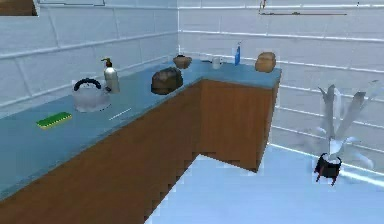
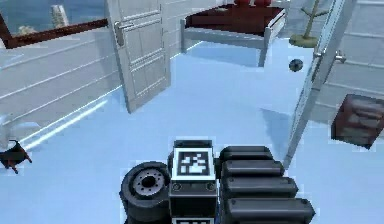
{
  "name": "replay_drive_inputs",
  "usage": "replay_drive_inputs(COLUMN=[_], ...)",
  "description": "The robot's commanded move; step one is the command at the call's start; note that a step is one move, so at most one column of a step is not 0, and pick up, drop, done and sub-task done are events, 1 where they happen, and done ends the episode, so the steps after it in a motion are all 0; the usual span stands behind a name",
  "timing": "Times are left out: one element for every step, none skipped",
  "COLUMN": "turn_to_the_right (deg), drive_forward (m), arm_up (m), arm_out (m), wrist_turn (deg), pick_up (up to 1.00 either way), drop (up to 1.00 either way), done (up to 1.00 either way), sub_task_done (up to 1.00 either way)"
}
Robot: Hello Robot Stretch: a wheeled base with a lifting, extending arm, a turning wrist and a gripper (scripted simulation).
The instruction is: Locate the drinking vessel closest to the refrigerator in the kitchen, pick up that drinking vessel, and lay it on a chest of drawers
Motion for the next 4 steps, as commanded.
replay_drive_inputs(turn_to_the_right=[0.0, 45.0, 30.0, 0.0], drive_forward=[0.7, 0.0, 0.0, 0.75], arm_up=[0.0, 0.0, 0.0, 0.0], arm_out=[0.0, 0.0, 0.0, 0.0], wrist_turn=[0.0, 0.0, 0.0, 0.0], pick_up=[0.0, 0.0, 0.0, 0.0], drop=[0.0, 0.0, 0.0, 0.0], done=[0.0, 0.0, 0.0, 0.0], sub_task_done=[0.0, 0.0, 0.0, 0.0])
